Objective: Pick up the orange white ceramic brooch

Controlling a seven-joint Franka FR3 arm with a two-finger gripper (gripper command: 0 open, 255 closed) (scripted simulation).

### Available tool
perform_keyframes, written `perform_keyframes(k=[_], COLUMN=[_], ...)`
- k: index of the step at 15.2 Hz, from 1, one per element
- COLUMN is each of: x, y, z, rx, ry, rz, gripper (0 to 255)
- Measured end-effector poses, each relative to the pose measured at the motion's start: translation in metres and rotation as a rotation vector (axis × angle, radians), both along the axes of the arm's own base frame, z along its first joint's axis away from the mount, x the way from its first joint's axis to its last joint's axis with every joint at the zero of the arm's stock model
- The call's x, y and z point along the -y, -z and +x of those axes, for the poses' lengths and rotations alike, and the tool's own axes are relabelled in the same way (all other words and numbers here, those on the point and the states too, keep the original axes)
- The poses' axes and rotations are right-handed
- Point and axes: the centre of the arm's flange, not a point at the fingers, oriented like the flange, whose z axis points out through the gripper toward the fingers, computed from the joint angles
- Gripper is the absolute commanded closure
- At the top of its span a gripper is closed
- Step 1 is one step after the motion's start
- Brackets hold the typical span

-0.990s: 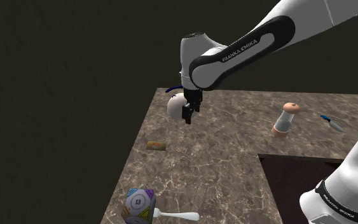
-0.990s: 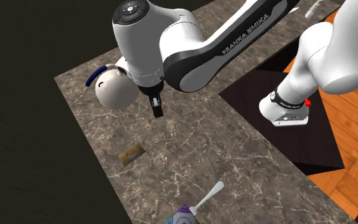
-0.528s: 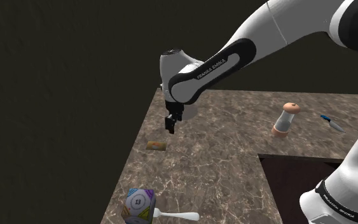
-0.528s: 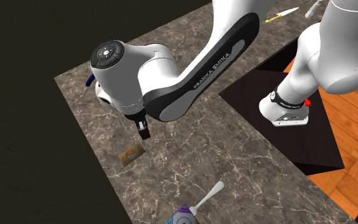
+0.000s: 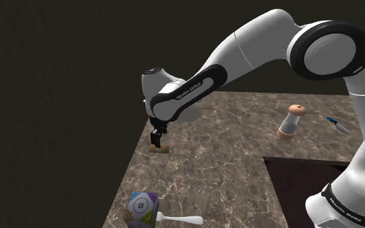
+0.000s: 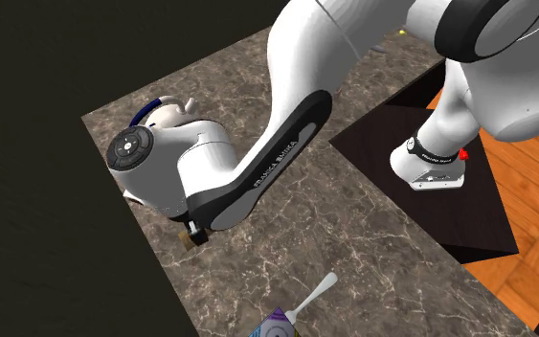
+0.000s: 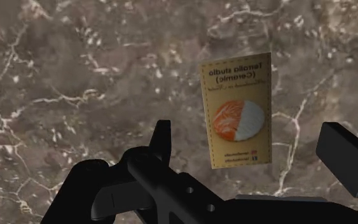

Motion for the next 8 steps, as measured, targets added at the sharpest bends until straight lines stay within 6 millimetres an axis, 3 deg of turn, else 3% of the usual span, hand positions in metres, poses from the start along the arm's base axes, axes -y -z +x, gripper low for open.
perform_keyframes(k=[3, 8], x=[-0.013, -0.015], y=[0.018, 0.045], z=[0.006, 0.006], rx=[0.000, 0.000], ry=[-0.021, -0.024], rz=[0.004, 0.004], gripper=[0, 0])
